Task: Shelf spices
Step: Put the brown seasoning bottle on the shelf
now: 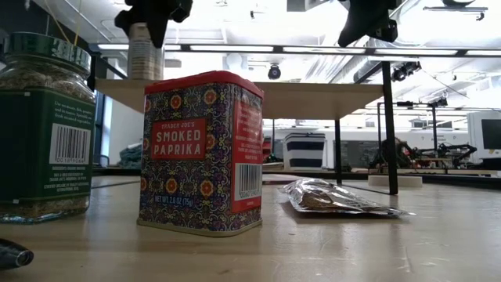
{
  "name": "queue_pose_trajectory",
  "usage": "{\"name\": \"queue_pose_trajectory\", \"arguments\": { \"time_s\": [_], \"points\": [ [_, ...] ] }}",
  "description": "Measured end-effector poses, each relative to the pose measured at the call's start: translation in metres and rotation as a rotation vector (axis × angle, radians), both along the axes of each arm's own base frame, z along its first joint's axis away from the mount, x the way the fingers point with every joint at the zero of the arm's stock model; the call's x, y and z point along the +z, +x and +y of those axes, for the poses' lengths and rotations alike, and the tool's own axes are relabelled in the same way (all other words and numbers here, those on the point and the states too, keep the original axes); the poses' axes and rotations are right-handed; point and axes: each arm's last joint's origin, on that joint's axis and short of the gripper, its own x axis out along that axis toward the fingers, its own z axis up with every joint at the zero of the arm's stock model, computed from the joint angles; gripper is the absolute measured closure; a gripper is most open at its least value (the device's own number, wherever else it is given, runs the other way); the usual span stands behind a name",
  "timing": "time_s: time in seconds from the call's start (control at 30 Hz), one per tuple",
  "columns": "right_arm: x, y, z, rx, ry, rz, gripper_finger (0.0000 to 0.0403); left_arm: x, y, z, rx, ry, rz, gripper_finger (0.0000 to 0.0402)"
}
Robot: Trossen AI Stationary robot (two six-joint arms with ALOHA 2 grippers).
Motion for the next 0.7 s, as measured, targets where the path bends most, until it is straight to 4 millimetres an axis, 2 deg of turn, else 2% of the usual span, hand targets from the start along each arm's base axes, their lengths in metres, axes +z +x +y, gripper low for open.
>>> {"name": "queue_pose_trajectory", "arguments": {
  "time_s": [0.17,0.37,0.7],
  "points": [
    [0.0,0.0,0.0,0.0,0.001,0.0,0.0403,0.0001,0.0001,0.0007,0.012,0.02,0.001,0.0115],
    [0.0,0.0,0.0,0.0,0.001,0.0,0.0403,0.0007,0.0046,0.0044,-0.028,0.127,-0.016,0.0114],
    [-0.0001,0.0001,0.0,0.001,0.0,0.001,0.0403,0.0003,0.0061,0.0017,-0.075,0.036,-0.042,0.0114]
  ]
}}
